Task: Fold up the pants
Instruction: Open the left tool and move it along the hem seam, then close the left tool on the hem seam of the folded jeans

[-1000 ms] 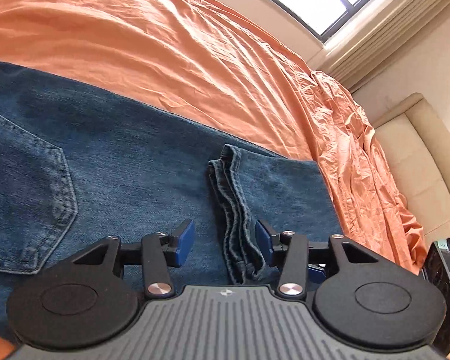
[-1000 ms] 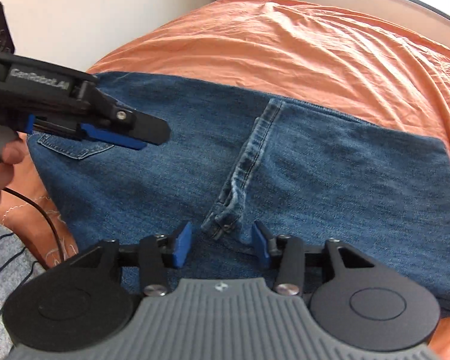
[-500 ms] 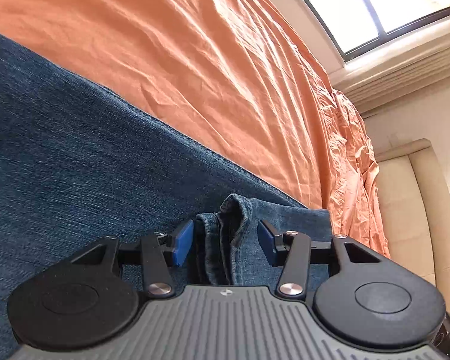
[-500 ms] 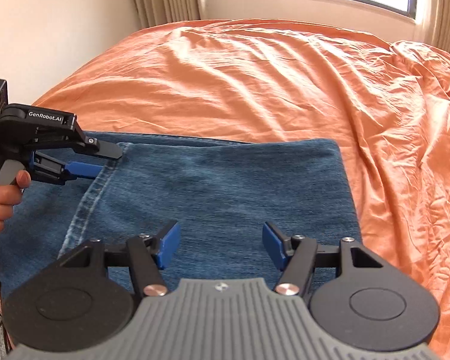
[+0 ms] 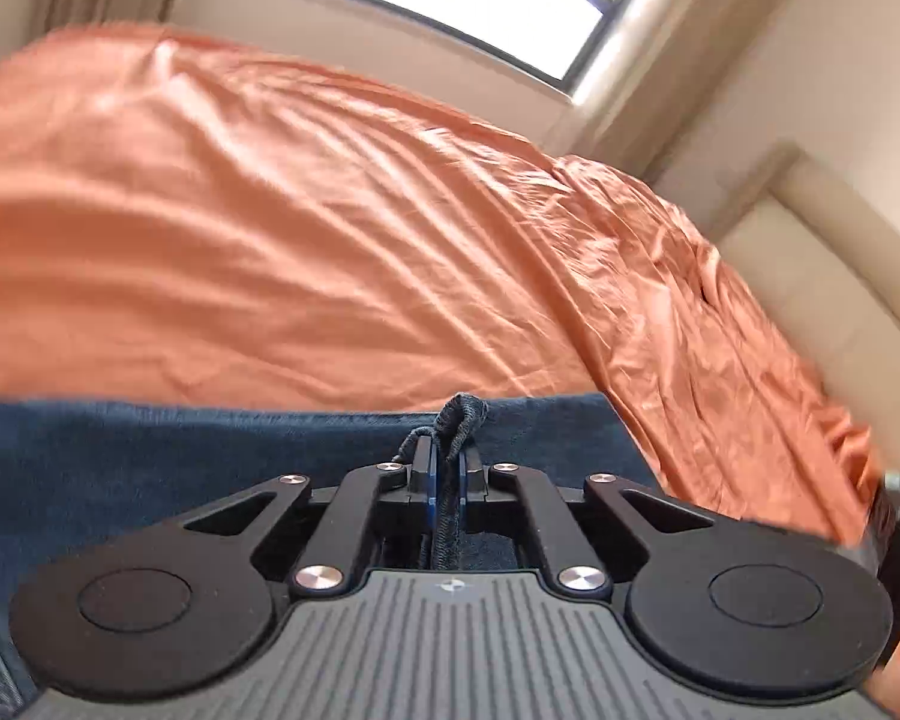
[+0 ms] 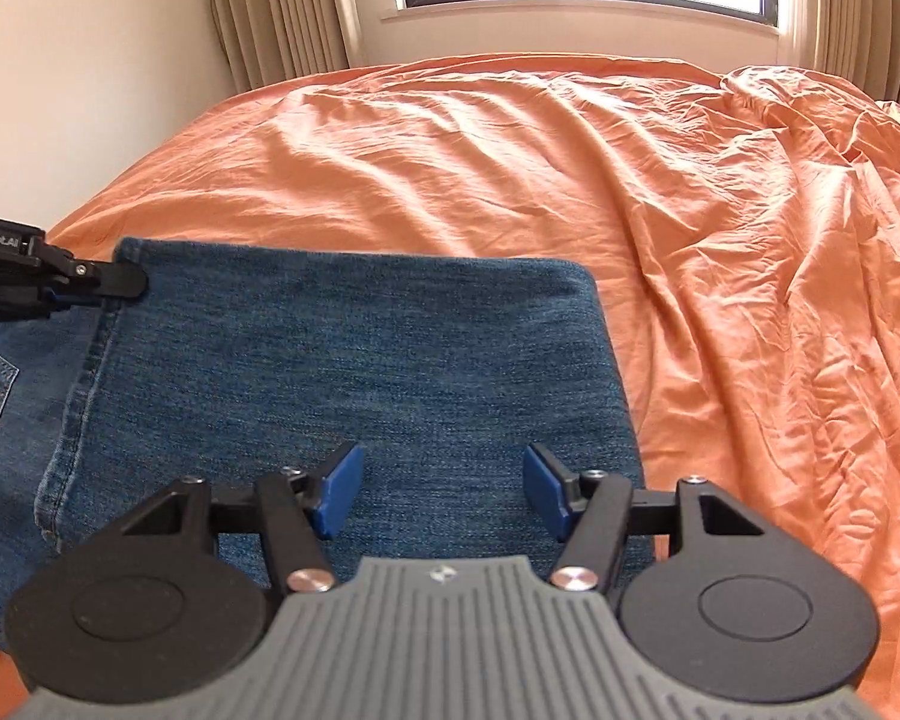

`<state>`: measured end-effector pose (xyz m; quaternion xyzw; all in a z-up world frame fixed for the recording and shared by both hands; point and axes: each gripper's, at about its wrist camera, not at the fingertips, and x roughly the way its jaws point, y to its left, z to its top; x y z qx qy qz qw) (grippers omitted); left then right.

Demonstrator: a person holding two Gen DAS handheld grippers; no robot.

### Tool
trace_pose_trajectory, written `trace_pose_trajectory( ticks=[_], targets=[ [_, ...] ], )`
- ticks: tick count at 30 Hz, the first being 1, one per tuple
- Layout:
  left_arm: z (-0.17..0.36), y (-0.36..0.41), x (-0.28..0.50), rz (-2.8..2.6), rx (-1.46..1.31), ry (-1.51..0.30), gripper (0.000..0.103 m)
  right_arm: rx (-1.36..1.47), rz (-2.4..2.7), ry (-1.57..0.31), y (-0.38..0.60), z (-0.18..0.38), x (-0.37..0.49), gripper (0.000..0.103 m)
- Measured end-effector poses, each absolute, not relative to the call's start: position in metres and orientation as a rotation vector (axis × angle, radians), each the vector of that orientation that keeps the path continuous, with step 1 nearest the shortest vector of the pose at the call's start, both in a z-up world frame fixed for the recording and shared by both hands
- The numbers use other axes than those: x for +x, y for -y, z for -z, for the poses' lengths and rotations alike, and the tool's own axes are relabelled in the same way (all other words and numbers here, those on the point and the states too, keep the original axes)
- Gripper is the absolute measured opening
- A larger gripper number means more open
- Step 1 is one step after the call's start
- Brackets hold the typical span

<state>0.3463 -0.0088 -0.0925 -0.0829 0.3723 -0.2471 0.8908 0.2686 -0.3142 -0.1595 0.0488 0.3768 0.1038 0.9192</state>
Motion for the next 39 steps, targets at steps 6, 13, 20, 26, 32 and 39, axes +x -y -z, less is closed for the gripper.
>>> trace_pose_trajectory(
  ticks=[6,13,20,26,32,39],
  targets=[
    [0.104,0.018,0.370,0.382,0.002,-0.867,0.006,0.079,-0.214,-0.774,0.322,0.151,0.274,0.043],
    [0.153,-0.002,0.384,0.326,-0.023,-0.977,0.006,0.046,-0.180,-0.755,0.334,0.149,0.309,0.019],
    [0.158,-0.007,0.387,0.339,-0.052,-0.995,0.007,0.127,-0.145,-0.792,0.344,0.165,0.386,0.003],
    [0.166,-0.007,0.392,0.344,-0.063,-1.000,0.008,0.141,-0.126,-0.885,0.345,0.204,0.408,0.000],
    [0.155,0.002,0.381,0.276,-0.014,-0.968,0.027,0.079,-0.111,-0.884,0.338,0.192,0.397,0.000],
    [0.124,0.005,0.322,0.265,-0.013,-0.893,0.031,0.071,-0.200,-0.807,0.344,0.149,0.307,0.000]
  ],
)
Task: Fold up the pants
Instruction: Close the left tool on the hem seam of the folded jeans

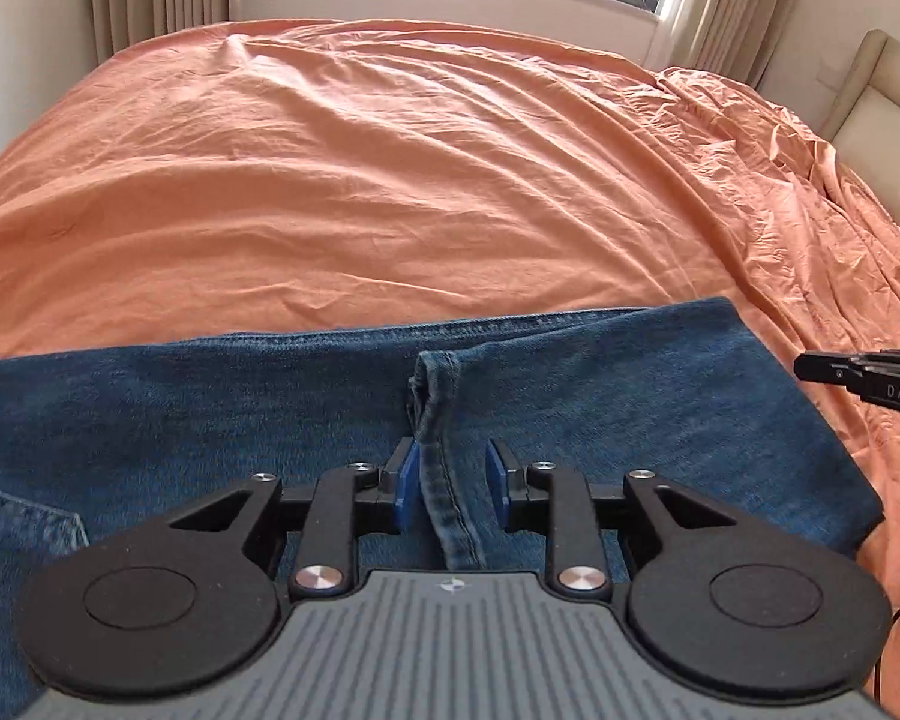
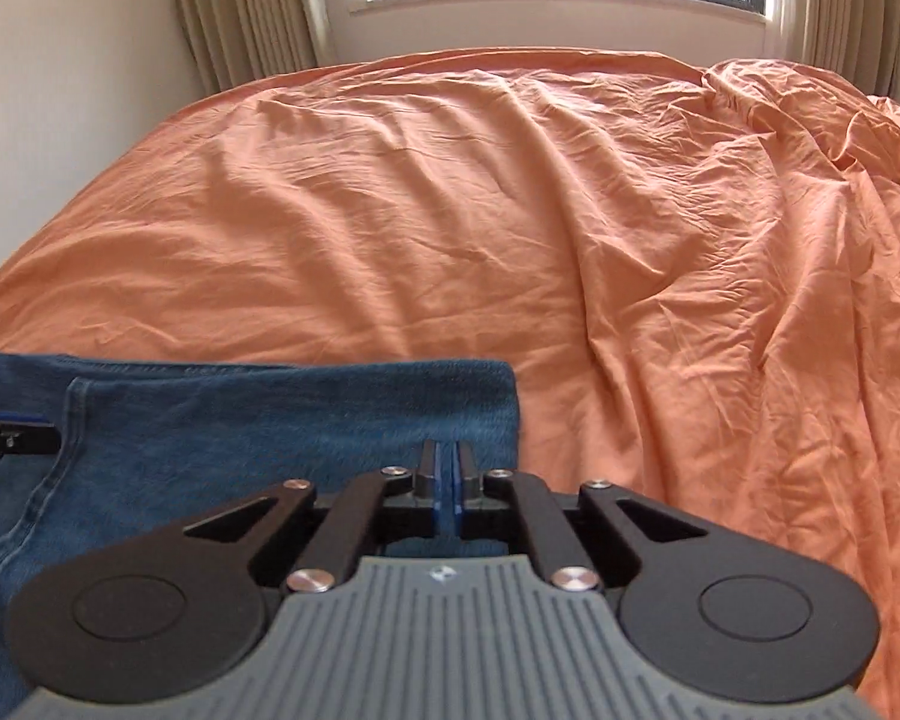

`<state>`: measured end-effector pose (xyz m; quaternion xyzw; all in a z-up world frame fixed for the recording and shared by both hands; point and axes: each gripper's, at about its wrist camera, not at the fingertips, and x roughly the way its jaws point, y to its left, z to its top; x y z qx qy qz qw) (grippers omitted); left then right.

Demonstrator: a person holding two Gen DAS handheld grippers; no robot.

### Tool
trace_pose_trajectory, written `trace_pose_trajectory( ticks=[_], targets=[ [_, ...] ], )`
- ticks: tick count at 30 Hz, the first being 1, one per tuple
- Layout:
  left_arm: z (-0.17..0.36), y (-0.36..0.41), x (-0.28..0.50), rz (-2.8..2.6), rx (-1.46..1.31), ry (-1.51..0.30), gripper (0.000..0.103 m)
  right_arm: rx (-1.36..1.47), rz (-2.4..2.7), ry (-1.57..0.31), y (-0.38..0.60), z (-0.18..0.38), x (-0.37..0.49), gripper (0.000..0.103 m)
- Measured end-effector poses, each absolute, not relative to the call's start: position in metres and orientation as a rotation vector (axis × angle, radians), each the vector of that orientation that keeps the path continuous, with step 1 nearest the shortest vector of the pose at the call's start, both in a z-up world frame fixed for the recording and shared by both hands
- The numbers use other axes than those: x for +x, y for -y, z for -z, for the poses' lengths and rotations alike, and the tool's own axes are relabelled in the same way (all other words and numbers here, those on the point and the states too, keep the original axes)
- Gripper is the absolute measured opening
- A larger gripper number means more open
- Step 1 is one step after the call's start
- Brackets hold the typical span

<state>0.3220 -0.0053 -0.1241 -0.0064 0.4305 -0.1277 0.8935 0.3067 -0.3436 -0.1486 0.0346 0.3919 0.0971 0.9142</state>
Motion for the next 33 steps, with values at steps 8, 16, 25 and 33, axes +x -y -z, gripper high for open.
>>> trace_pose_trajectory(
  ticks=[8,16,25,33],
  targets=[
    [0.129,0.007,0.271,0.281,-0.095,-0.905,0.031,0.033,-0.159,-0.756,0.337,0.160,0.207,0.001],
    [0.168,0.009,0.271,0.234,-0.151,-0.996,0.029,0.105,-0.139,-0.805,0.339,0.200,0.200,0.000],
    [0.172,0.010,0.267,0.234,-0.134,-0.984,0.031,0.025,-0.135,-0.794,0.330,0.212,0.202,0.000],
    [0.150,0.003,0.245,0.235,-0.107,-0.950,0.032,-0.117,-0.121,-0.882,0.312,0.195,0.217,0.000]
  ],
)
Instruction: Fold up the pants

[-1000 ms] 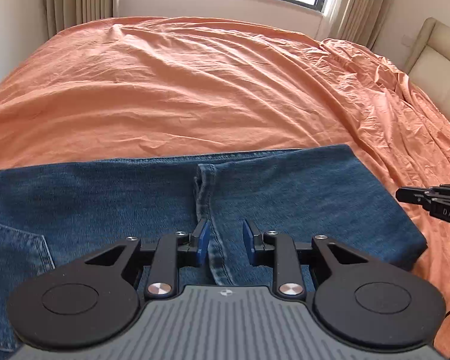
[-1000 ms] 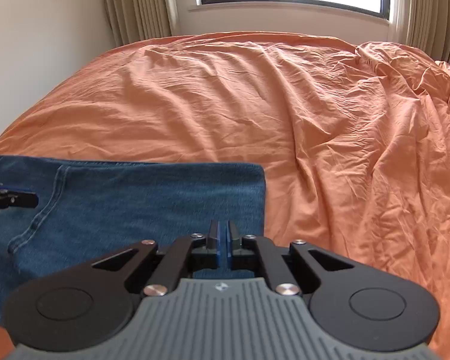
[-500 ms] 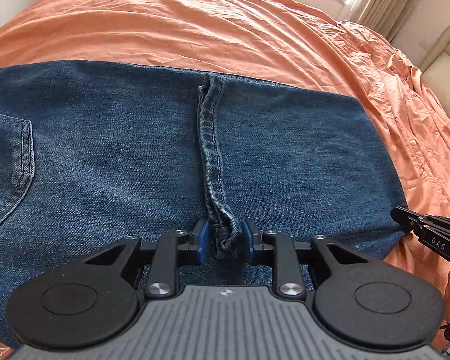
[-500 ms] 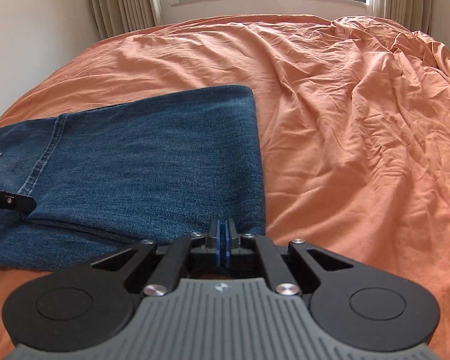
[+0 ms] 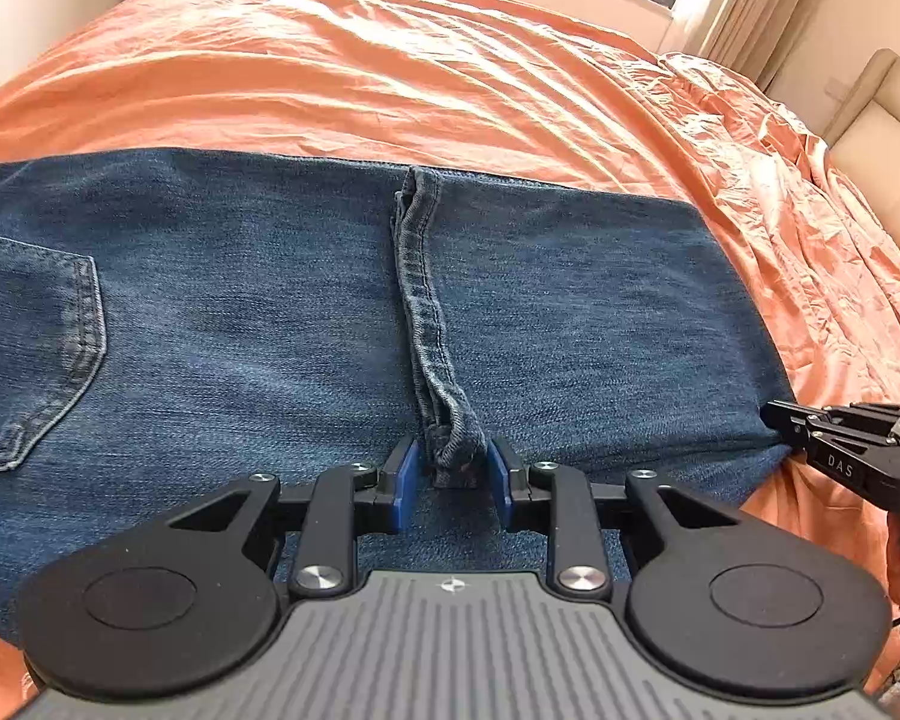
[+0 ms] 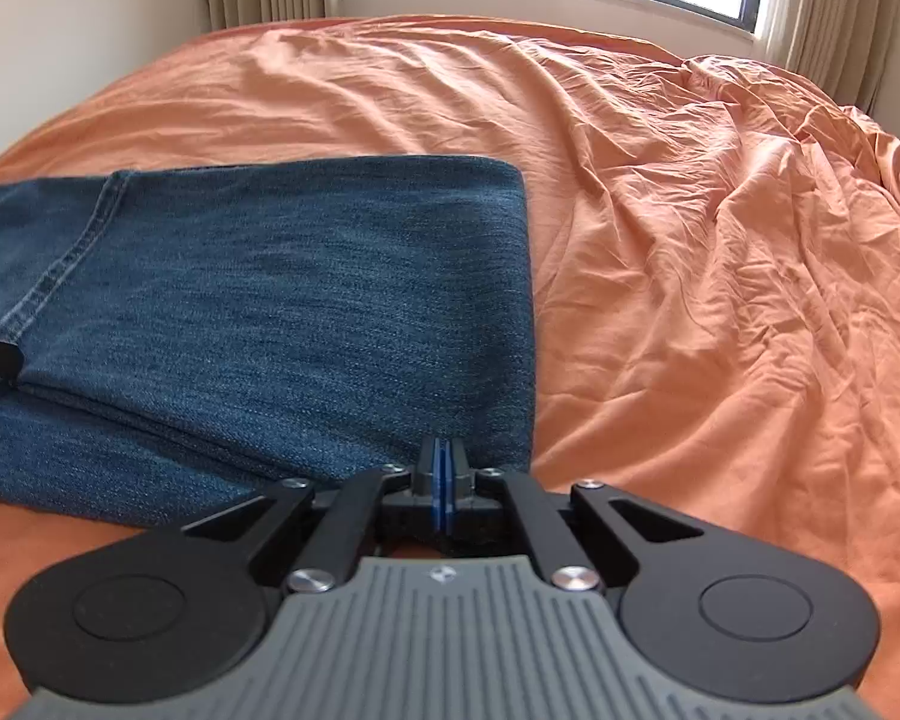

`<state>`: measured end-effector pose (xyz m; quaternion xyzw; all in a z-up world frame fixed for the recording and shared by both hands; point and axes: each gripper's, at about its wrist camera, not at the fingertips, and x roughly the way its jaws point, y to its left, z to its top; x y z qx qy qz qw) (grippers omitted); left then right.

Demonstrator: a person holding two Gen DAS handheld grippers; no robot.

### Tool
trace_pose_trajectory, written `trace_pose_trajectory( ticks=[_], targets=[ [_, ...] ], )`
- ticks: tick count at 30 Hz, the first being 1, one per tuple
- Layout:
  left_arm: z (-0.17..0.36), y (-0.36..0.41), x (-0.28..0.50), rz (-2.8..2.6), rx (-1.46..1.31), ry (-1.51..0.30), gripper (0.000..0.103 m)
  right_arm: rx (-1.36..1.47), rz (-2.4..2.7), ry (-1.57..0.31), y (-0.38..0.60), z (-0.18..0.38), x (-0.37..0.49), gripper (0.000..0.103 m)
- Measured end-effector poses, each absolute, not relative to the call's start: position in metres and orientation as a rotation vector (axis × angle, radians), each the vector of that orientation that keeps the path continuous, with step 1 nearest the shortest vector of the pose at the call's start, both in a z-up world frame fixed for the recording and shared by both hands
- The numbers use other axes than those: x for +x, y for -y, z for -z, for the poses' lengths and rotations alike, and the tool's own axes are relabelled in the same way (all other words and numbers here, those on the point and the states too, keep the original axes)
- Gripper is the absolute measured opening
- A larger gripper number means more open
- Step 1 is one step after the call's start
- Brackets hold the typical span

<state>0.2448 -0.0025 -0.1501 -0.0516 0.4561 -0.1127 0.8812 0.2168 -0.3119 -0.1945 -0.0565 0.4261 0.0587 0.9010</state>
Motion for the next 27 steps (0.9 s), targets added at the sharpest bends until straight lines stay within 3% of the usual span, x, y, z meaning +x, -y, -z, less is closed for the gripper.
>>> trace_pose_trajectory(
  ticks=[3,5,7,12,18,24,27],
  targets=[
    [0.130,-0.011,0.237,0.197,-0.115,-0.935,0.032,-0.224,-0.151,-0.894,0.297,0.171,0.220,0.003],
    [0.114,-0.032,0.232,0.206,-0.216,-0.930,0.032,-0.261,-0.228,-0.867,0.287,0.151,0.217,0.024],
    [0.100,-0.053,0.229,0.207,-0.309,-0.919,0.033,-0.314,-0.298,-0.858,0.272,0.136,0.216,0.032],
    [0.067,-0.111,0.219,0.063,-0.418,-0.843,0.051,-0.418,-0.447,-0.852,0.220,0.110,0.220,0.036],
    [0.062,-0.180,0.217,-0.106,-0.484,-0.817,0.053,-0.492,-0.541,-0.849,0.164,0.106,0.237,0.040],
    [0.084,-0.249,0.215,-0.197,-0.646,-0.794,0.068,-0.549,-0.587,-0.861,0.123,0.115,0.261,0.039],
    [0.105,-0.283,0.205,-0.223,-0.788,-0.764,0.068,-0.571,-0.582,-0.872,0.111,0.121,0.276,0.038]
  ],
)
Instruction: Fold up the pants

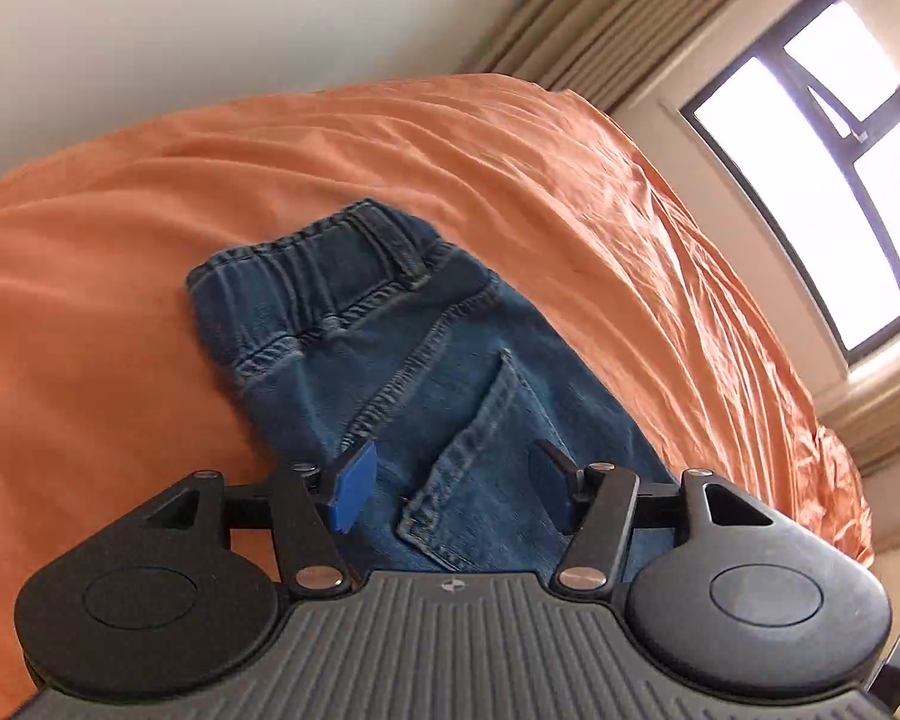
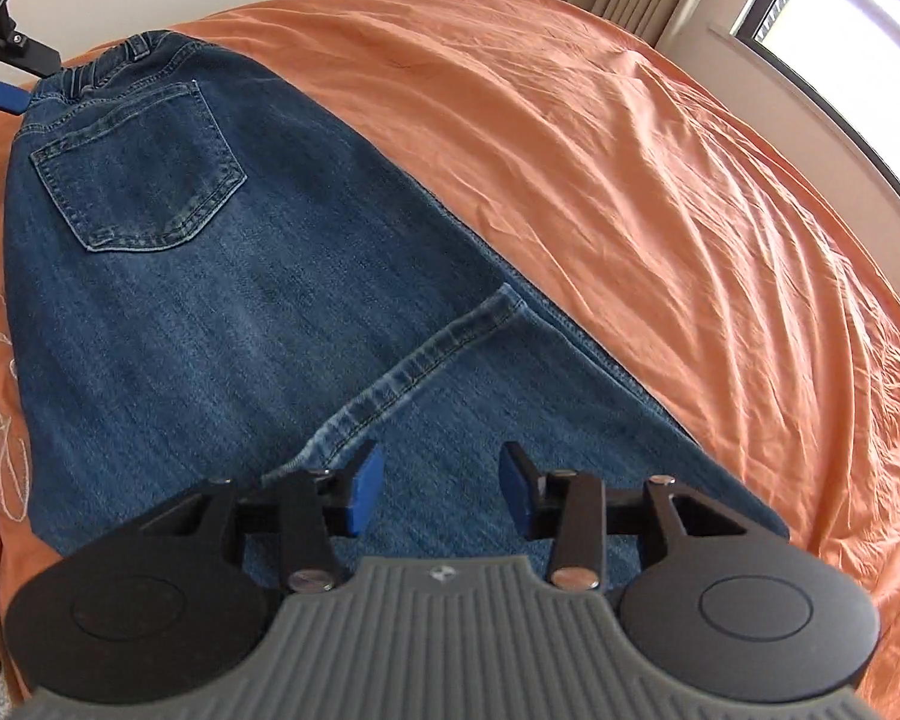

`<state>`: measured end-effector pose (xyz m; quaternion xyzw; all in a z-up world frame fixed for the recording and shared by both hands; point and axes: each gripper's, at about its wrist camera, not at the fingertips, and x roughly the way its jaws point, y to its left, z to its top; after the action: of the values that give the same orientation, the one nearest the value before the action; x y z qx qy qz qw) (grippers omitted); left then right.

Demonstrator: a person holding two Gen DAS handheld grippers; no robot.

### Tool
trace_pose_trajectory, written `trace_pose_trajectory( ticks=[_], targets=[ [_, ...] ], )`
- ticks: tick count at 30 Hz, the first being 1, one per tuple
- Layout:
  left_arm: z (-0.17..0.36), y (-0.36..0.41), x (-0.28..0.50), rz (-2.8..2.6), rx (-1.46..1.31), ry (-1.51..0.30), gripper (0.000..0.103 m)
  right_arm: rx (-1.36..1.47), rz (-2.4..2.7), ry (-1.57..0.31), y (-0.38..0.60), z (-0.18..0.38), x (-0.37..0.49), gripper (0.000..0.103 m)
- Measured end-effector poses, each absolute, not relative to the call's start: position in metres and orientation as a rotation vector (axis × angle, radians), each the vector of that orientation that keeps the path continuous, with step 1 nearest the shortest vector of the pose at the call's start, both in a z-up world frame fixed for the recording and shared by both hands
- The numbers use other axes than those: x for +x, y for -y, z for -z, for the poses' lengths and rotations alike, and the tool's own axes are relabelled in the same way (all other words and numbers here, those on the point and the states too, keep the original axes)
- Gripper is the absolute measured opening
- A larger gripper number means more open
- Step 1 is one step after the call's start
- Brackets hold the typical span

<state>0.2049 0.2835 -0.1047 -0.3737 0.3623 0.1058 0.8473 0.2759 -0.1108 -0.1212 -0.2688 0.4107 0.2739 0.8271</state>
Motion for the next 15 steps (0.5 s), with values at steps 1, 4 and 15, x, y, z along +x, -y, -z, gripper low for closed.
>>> trace_pose_trajectory(
  ticks=[1,4,15],
  targets=[
    [0.112,-0.297,0.199,-0.243,-0.836,-0.751,0.068,-0.570,-0.583,-0.875,0.108,0.123,0.280,0.038],
    [0.133,-0.321,0.191,-0.303,-0.947,-0.711,0.068,-0.562,-0.587,-0.899,0.101,0.129,0.295,0.038],
    [0.185,-0.348,0.197,-0.356,-1.115,-0.622,0.072,-0.383,-0.637,-1.070,0.085,0.164,0.341,0.034]
  ],
)
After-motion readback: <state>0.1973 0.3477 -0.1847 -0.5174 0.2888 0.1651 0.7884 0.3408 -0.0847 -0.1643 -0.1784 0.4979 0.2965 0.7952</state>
